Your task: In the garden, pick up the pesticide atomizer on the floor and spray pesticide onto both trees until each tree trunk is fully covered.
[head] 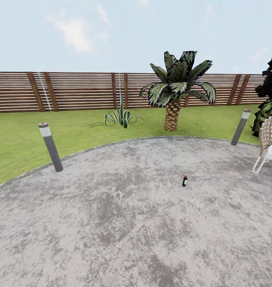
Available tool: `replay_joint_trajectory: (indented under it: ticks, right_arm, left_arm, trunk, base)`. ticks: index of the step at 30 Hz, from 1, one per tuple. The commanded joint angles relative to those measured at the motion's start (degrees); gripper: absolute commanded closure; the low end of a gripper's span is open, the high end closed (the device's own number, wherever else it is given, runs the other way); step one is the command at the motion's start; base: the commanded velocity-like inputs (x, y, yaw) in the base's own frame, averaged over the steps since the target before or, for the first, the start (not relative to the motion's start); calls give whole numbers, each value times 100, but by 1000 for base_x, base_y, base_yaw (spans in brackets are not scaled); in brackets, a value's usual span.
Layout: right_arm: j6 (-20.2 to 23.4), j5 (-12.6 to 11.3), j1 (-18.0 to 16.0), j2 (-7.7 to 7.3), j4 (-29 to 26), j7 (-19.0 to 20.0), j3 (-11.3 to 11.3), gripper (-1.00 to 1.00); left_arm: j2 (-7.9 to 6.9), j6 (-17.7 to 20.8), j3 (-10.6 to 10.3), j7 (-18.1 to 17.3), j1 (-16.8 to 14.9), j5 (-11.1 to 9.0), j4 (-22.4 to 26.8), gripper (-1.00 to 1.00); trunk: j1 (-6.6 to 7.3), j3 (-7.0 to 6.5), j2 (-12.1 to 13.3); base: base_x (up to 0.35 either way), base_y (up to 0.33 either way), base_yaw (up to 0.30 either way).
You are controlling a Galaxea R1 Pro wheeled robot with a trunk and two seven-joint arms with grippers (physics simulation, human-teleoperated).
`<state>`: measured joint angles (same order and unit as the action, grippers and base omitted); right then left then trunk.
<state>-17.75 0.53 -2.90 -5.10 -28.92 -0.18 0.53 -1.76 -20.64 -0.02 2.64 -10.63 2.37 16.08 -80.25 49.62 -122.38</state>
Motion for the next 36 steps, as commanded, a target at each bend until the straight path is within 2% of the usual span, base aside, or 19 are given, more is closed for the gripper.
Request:
replay_joint_trajectory:
  ticks: [1, 24, 36]
  right_arm:
    - [0, 0, 0, 0, 0, 0, 0, -100]
    - [0, -23, 0, 0, 0, -6, -8, -100]
    - [0, -26, 0, 0, 0, -7, -9, -100]
  left_arm:
    - [0, 0, 2, 0, 0, 0, 0, -100]
    - [0, 6, 3, 0, 0, 0, 0, -100]
    - [0, 2, 7, 0, 0, 0, 0, -100]
  trunk:
    - [0, 0, 0]
    - [0, 0, 0]
    - [0, 0, 0]
  base:
    - [338, 0, 0]
    - [338, 0, -4]
    - [338, 0, -215]
